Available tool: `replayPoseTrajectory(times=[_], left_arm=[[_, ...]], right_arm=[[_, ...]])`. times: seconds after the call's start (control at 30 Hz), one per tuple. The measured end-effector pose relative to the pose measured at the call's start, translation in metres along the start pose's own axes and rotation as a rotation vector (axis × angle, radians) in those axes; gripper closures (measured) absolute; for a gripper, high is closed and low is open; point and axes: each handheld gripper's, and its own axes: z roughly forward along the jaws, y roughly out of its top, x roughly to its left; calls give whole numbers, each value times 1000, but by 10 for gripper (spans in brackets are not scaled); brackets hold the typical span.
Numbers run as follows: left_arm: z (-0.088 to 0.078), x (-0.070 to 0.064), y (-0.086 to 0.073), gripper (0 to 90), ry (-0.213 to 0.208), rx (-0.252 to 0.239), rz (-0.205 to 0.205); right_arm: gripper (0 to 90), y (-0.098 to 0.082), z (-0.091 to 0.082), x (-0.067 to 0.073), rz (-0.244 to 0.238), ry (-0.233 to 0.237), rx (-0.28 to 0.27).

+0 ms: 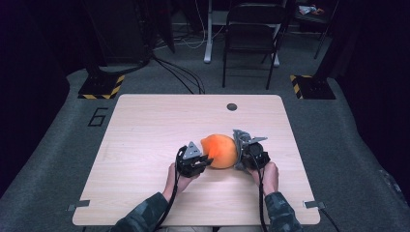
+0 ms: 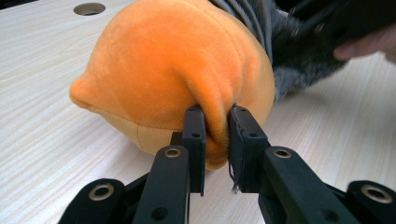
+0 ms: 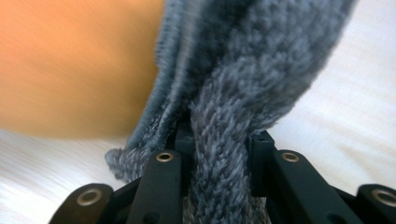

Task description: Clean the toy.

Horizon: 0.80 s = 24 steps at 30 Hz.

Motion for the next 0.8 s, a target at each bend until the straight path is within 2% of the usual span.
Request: replayPoseTrajectory(times=[0.03,0.07,0.13,0.2,0.27,0.3,0.37,0.47,0.53,0.6,0.63,0.67,0.7,0.73,0.8], left_arm=[[0,-1,-1,777,5,-8,-17],[0,0,-1,777,8,-9,-11],[0,2,-1,777,6,-7,-11],[-1,2,-1,776,8,-2,-5],[-1,2,-1,775,11,-6,-19],[0,2,-1,775,15,-8,-11],[0,1,0,775,21,-9,-8],[-1,2,0,775,10,-2,-4],[-1,2,0,774,9,-5,-8],[0,1,-1,773,10,-9,-4],[-1,0,0,773,4,-1,-4],[0,0,0,772,14,2,10],[0,0,-1,771,13,4,5],[1,1,-2,771,11,4,1],[0,1,-2,770,2,3,1]], right_arm=[[725,-3,6,-2,-1,-4,26],[723,-5,11,-4,12,1,52],[723,-6,13,-7,34,24,43],[724,-2,6,-8,25,13,46],[725,2,-5,-9,45,12,21],[726,4,-11,-11,38,9,-10],[725,11,-27,-10,39,30,-71],[725,22,-48,2,7,74,-157],[725,29,-58,19,-23,97,-186],[724,33,-60,37,-86,115,-187],[723,33,-59,44,-99,116,-184],[722,33,-54,53,-135,111,-164],[722,32,-50,59,-158,82,-147],[722,30,-47,61,-166,68,-147],[722,30,-46,57,-149,82,-146]])
